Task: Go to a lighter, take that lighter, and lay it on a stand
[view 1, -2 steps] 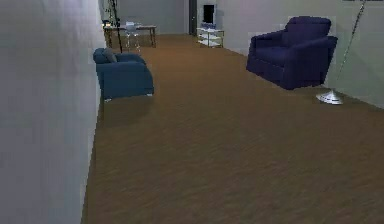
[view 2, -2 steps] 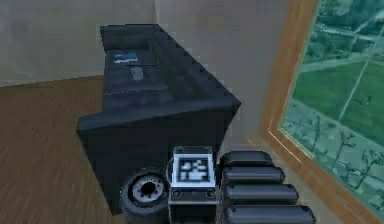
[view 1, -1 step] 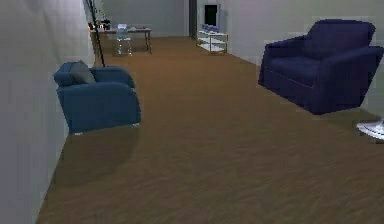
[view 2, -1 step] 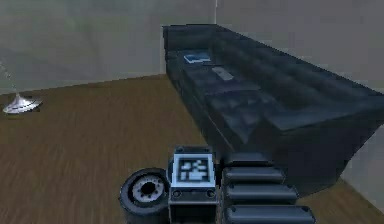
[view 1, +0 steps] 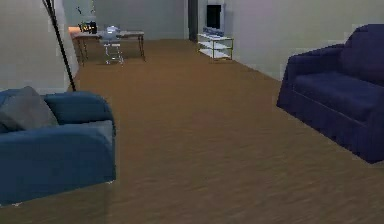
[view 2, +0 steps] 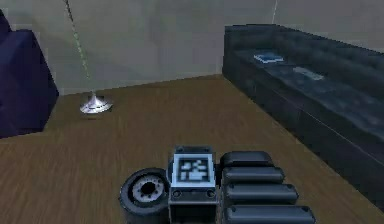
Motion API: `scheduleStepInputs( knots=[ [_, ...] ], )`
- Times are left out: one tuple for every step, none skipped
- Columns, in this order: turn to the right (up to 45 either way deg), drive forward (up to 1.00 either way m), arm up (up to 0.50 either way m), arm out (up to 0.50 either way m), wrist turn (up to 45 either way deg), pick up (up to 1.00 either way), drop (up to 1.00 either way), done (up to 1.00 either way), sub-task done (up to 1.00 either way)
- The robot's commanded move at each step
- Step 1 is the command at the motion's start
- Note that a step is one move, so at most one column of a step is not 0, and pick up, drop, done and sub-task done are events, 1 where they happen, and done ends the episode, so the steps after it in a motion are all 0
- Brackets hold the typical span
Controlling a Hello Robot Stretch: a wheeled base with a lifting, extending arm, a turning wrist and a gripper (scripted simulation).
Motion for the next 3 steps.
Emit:
scheduleStepInputs(
  knots=[
    [0.0,1.00,0.00,0.00,0.0,0.00,0.00,0.00,0.00],
    [0.0,1.00,0.00,0.00,0.0,0.00,0.00,0.00,0.00],
    [0.0,1.00,0.00,0.00,0.0,0.00,0.00,0.00,0.00]
  ],
)
